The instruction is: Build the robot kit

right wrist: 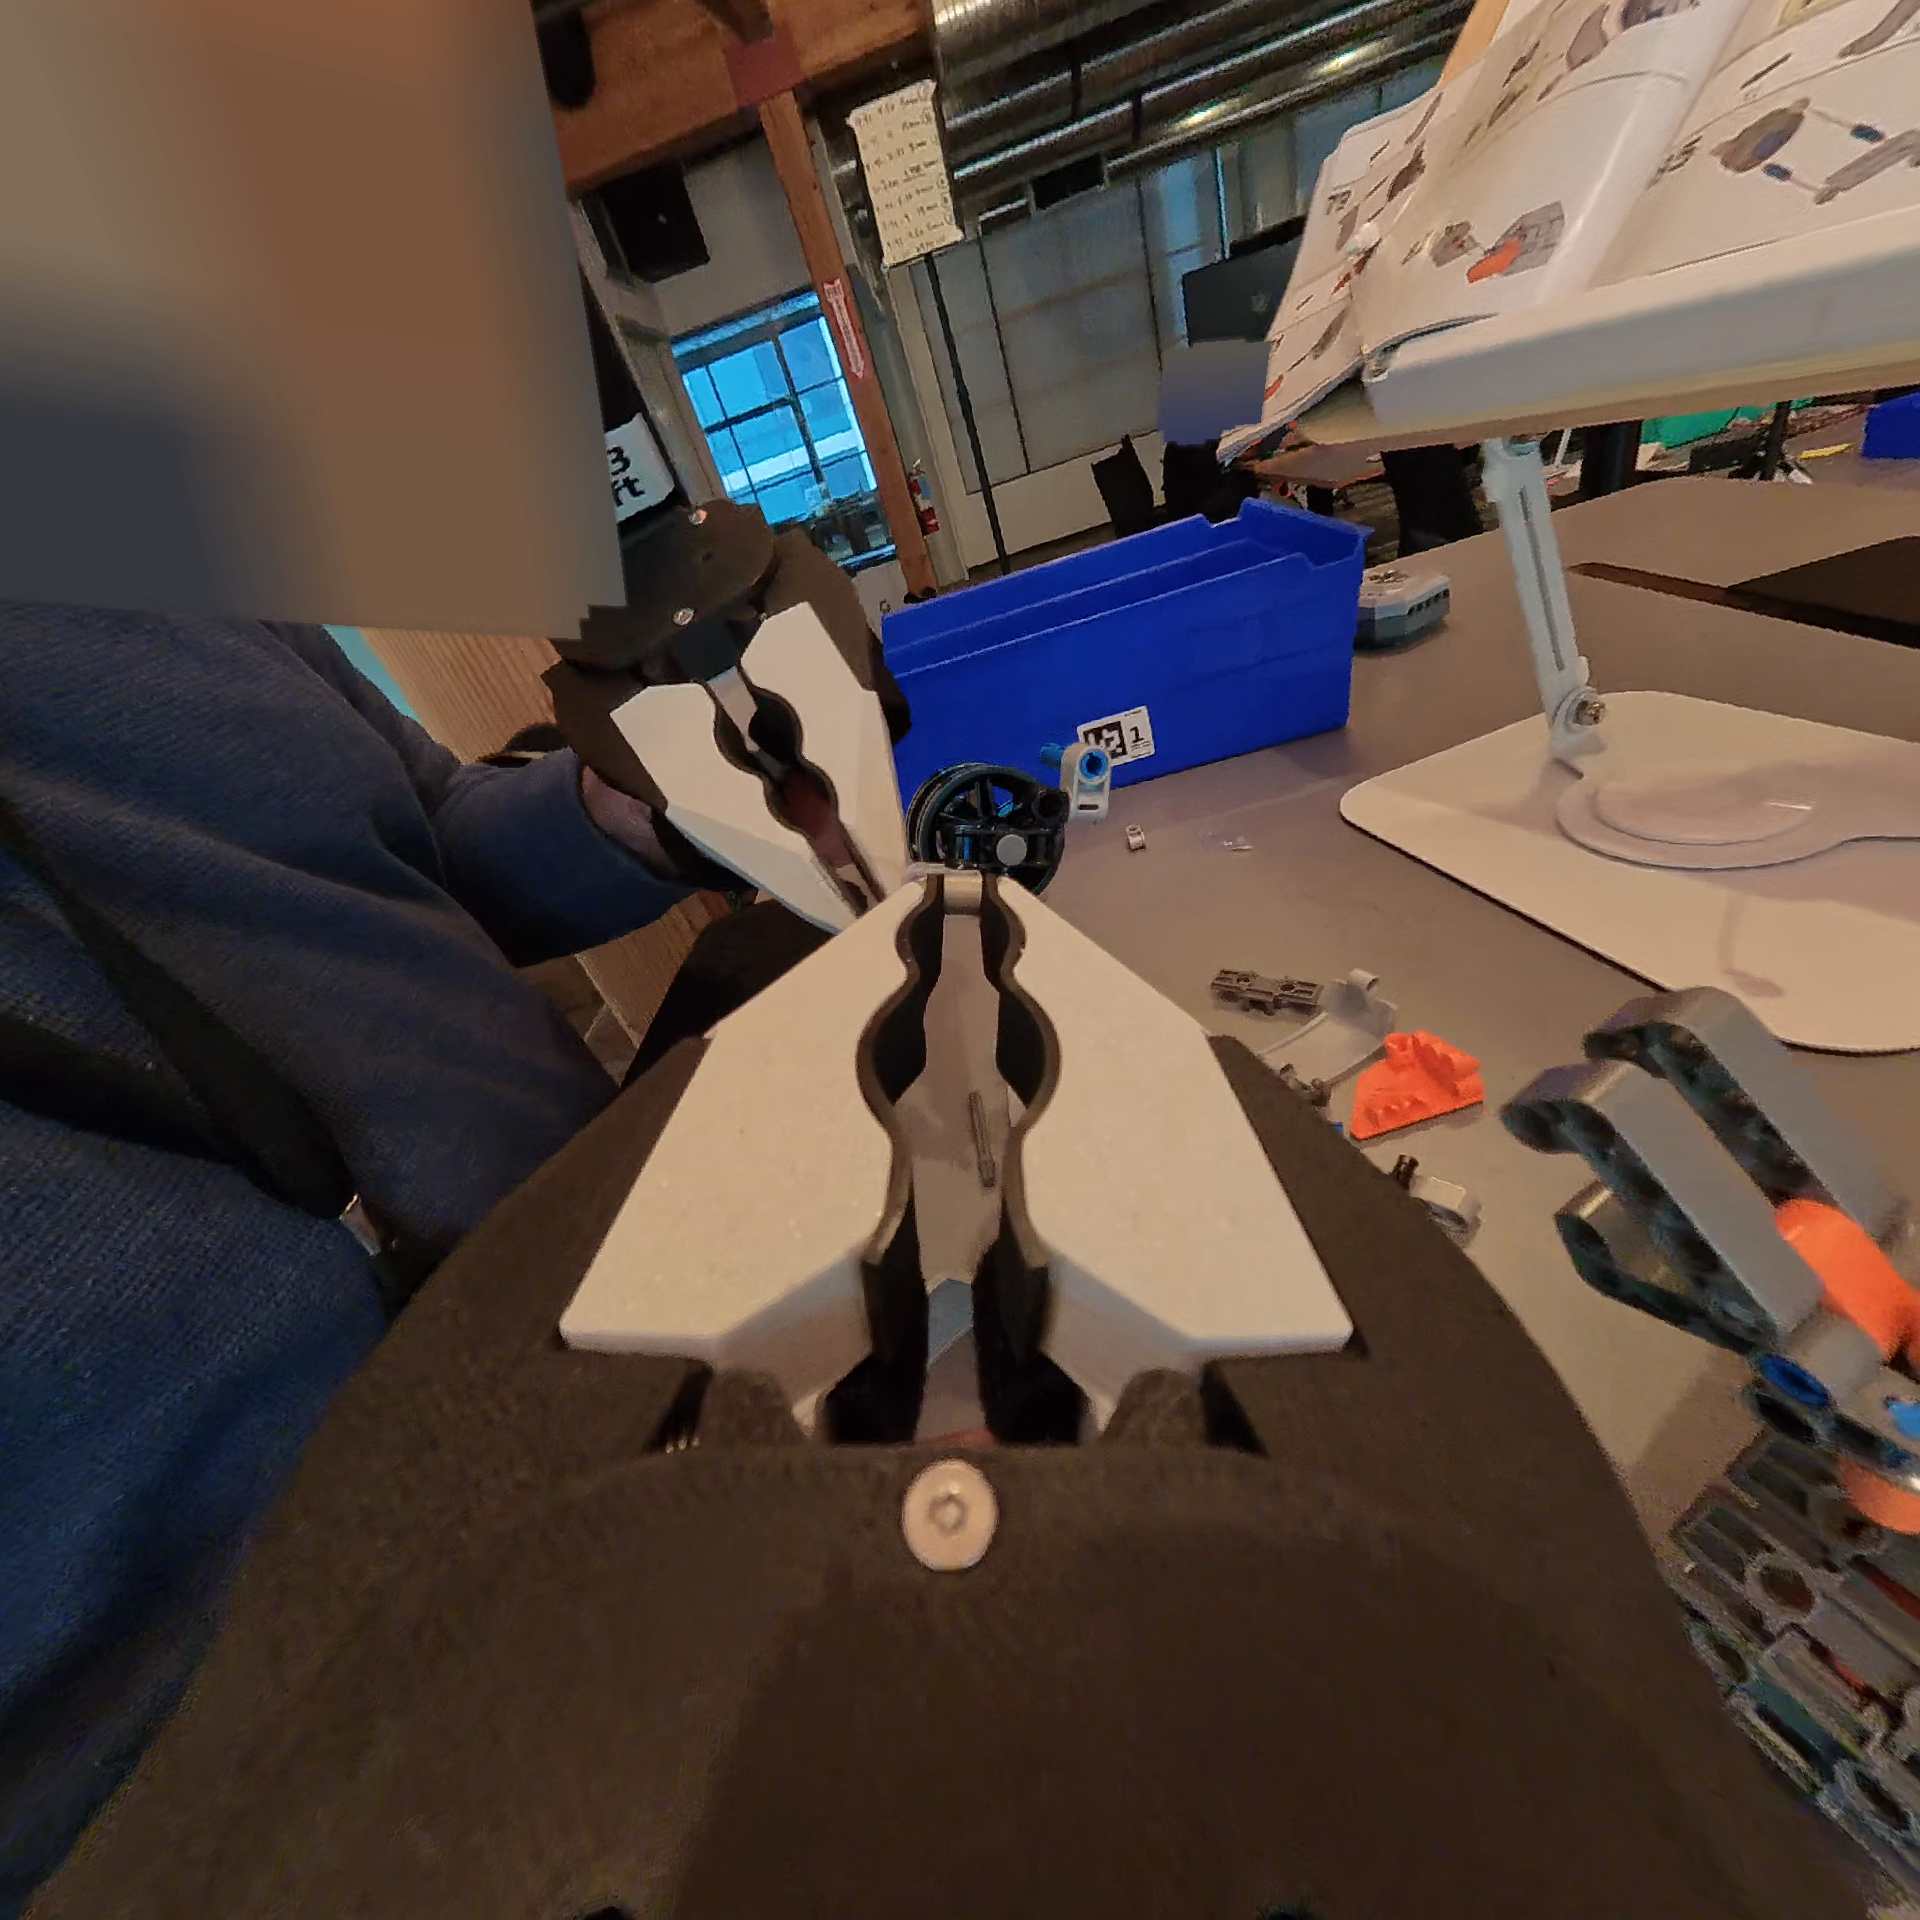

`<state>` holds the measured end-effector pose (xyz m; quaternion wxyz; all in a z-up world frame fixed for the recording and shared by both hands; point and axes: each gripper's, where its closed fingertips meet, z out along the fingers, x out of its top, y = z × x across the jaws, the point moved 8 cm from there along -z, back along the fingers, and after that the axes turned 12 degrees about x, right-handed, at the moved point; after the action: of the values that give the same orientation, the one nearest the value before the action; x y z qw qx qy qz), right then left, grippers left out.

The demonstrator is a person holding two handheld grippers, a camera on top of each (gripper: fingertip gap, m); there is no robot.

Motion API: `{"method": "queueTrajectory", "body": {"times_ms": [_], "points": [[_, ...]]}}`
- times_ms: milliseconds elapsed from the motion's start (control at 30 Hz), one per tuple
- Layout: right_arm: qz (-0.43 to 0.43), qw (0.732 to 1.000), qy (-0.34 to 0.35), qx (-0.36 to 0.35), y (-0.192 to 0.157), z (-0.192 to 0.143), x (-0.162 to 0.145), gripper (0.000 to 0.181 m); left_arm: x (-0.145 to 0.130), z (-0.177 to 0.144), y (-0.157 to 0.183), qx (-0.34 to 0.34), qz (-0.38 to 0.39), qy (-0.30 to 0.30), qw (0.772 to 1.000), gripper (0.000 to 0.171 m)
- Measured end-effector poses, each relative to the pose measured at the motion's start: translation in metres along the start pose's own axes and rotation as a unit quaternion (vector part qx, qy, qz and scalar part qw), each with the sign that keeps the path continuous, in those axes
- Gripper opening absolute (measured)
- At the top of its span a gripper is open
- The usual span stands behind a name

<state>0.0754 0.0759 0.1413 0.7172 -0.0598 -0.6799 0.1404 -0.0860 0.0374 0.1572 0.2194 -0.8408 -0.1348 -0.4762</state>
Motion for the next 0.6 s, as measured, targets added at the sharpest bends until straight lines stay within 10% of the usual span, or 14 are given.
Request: {"method": "queueTrajectory", "body": {"times_ms": [600], "points": [[0.024, 0.999, 0.002, 0.045, -0.003, 0.012, -0.006, 0.004, 0.002, -0.004, -0.002, -0.005, -0.007, 0.031, 0.999, 0.001]]}}
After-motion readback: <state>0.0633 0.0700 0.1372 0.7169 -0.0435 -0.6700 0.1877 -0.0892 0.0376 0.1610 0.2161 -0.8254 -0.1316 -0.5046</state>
